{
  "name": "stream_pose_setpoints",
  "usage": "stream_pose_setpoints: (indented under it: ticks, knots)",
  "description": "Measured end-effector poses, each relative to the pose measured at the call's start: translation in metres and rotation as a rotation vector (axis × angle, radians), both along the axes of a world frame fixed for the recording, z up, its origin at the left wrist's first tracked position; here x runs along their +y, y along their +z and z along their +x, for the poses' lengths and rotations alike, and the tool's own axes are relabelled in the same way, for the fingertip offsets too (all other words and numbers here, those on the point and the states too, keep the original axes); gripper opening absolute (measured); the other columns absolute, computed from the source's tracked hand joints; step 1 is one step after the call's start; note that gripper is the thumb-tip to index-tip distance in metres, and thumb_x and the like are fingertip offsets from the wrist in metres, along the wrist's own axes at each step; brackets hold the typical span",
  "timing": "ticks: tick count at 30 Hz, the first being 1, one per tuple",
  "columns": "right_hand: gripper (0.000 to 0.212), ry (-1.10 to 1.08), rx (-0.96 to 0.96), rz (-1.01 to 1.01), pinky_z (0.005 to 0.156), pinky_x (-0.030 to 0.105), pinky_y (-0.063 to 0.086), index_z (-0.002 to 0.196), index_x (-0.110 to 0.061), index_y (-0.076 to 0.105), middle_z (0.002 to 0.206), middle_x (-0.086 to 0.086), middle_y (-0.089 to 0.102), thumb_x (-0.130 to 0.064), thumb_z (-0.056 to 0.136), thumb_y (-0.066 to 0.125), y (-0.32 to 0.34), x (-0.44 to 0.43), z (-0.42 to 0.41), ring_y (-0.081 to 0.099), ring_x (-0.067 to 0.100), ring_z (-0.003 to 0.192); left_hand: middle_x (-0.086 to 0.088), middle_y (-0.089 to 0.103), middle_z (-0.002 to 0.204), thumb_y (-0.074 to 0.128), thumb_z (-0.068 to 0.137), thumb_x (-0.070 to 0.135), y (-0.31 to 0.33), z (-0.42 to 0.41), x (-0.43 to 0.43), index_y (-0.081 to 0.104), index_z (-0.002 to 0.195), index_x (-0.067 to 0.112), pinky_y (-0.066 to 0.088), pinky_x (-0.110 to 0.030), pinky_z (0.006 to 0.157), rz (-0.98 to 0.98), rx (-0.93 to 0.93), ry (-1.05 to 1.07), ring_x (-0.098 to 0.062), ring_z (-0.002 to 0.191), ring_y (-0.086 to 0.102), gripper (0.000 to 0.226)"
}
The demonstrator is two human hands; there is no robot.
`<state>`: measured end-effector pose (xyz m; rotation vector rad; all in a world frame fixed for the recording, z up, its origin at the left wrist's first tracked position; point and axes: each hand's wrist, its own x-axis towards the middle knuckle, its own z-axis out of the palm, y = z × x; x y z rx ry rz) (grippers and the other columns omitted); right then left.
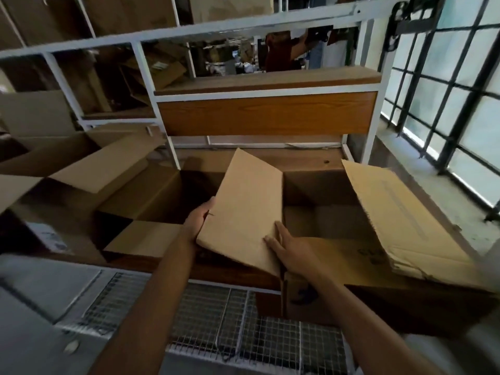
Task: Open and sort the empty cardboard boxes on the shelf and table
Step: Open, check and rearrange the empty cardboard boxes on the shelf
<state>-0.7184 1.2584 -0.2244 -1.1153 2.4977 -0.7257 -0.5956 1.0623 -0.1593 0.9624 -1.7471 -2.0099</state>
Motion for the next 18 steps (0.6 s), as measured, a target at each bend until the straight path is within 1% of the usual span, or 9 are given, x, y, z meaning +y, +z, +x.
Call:
stream_pose_setpoints:
  ticks: [2,4,6,8,11,12,14,16,18]
  knots:
    - [0.075,-0.036,-0.119,-0.043,0.095,0.04,0.046,0.156,-0.029,0.003,0.137,0.019,0.055,-0.065,0.096,0.029,-0.004,0.001,0.0,0.058,0.035,0.114,-0.016,0.063,0.127,0.064,0.092,0.026,-0.001,-0.001,-0.015,0.055,0.13,0.005,0.048,-0.032,0.076,-0.305,-0.191,-0.042,-0.02,0.094,0.064,0.045]
    - [0.079,-0.034,-0.158,-0.044,0.093,0.039,0.047,0.156,-0.031,-0.002,0.135,0.017,0.056,-0.069,0.093,0.028,-0.008,0.0,-0.002,0.06,0.032,0.111,-0.013,0.059,0.131,0.072,0.086,0.027,-0.002,-0.003,-0.02,0.053,0.133,0.008,0.045,-0.032,0.081,-0.591,-0.4,-0.088,-0.022,0.106,0.058,0.054]
    - [0.079,-0.041,-0.172,-0.047,0.093,0.037,0.046,0.155,-0.031,-0.004,0.137,0.015,0.055,-0.068,0.094,0.029,-0.01,-0.002,-0.003,0.059,0.031,0.112,-0.011,0.056,0.131,0.071,0.086,0.033,-0.002,-0.01,-0.008,0.049,0.13,0.008,0.043,-0.035,0.087,-0.73,-0.473,-0.176,-0.025,0.112,0.055,0.056]
    - [0.078,-0.059,-0.181,-0.073,0.091,0.036,0.047,0.156,-0.03,-0.003,0.136,0.012,0.055,-0.065,0.095,0.032,-0.011,-0.003,-0.006,0.059,0.028,0.111,-0.013,0.043,0.141,0.063,0.089,0.049,-0.009,-0.023,0.0,0.034,0.142,0.008,0.039,-0.04,0.098,-0.814,-0.622,-0.258,-0.032,0.126,0.046,0.073]
    - [0.076,-0.077,-0.183,-0.095,0.085,0.037,0.055,0.155,-0.029,-0.001,0.128,0.008,0.06,-0.059,0.097,0.037,-0.017,-0.005,-0.009,0.063,0.021,0.1,-0.02,0.015,0.158,0.024,0.079,0.086,-0.046,-0.048,-0.003,0.009,0.152,0.013,0.025,-0.054,0.114,-0.952,-0.849,-0.418,-0.041,0.142,0.022,0.105]
    - [0.076,-0.083,-0.182,-0.093,0.082,0.036,0.056,0.155,-0.029,-0.001,0.124,0.006,0.062,-0.056,0.097,0.039,-0.018,-0.006,-0.01,0.064,0.018,0.096,-0.021,0.014,0.158,0.014,0.077,0.087,-0.062,-0.057,-0.006,0.013,0.152,0.015,0.022,-0.057,0.114,-0.974,-0.883,-0.462,-0.042,0.143,0.02,0.105]
    - [0.076,-0.1,-0.169,-0.059,0.074,0.03,0.055,0.155,-0.03,-0.002,0.119,0.004,0.063,-0.052,0.097,0.043,-0.02,-0.009,-0.013,0.062,0.014,0.089,-0.016,0.034,0.152,0.006,0.078,0.085,-0.077,-0.069,-0.001,0.037,0.144,0.02,0.027,-0.056,0.109,-0.985,-0.901,-0.508,-0.038,0.135,0.034,0.098]
    - [0.078,-0.12,-0.152,-0.011,0.065,0.025,0.048,0.155,-0.032,-0.004,0.111,0.001,0.063,-0.048,0.097,0.045,-0.019,-0.013,-0.015,0.058,0.01,0.08,-0.009,0.057,0.132,0.016,0.09,0.075,-0.074,-0.076,0.011,0.056,0.13,0.02,0.041,-0.042,0.096,-0.957,-0.894,-0.544,-0.028,0.115,0.055,0.079]
    - [0.079,-0.115,-0.148,0.014,0.062,0.025,0.045,0.154,-0.033,-0.006,0.104,0.001,0.064,-0.043,0.097,0.048,-0.017,-0.019,-0.015,0.059,0.011,0.077,-0.006,0.064,0.116,0.03,0.097,0.059,-0.075,-0.088,0.015,0.062,0.119,0.017,0.047,-0.035,0.083,-0.946,-0.873,-0.641,-0.024,0.103,0.061,0.057]
